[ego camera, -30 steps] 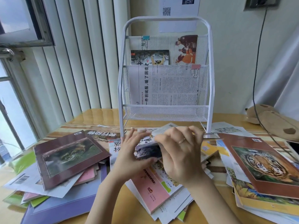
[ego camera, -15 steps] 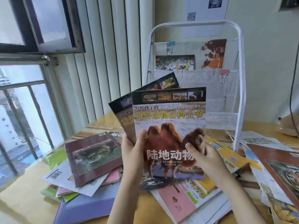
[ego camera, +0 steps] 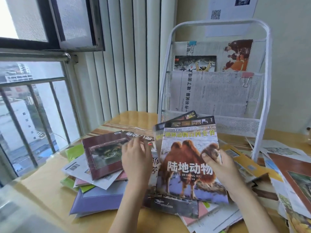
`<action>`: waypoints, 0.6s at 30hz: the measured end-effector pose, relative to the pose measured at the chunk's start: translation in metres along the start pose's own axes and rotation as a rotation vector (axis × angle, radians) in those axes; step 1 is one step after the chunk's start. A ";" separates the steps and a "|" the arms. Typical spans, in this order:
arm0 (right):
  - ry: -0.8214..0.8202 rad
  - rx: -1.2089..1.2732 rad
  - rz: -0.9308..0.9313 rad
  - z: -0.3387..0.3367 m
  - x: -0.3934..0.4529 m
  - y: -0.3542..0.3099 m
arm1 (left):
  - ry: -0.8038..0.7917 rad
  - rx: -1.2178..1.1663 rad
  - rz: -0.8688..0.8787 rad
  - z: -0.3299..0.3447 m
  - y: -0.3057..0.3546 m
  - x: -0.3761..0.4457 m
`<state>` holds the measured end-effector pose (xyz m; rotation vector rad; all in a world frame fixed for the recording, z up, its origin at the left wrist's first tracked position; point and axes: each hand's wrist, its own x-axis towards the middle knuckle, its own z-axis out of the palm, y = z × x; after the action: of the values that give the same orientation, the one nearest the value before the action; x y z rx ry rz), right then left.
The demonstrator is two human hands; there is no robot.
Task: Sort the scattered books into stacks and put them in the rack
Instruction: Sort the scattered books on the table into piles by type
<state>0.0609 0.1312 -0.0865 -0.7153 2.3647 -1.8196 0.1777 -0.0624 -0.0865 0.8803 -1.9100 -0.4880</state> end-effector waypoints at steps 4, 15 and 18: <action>-0.034 -0.046 0.001 0.005 -0.003 0.000 | -0.464 0.551 -0.073 -0.021 -0.037 0.020; -0.059 0.021 -0.021 0.004 -0.004 0.000 | -0.558 0.654 0.122 -0.027 -0.066 0.029; -0.082 0.048 -0.022 0.003 -0.004 0.000 | -0.279 0.503 0.215 -0.043 -0.064 0.033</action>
<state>0.0656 0.1307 -0.0884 -0.7979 2.2633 -1.8118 0.2294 -0.1286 -0.0878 0.9399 -2.4084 0.0093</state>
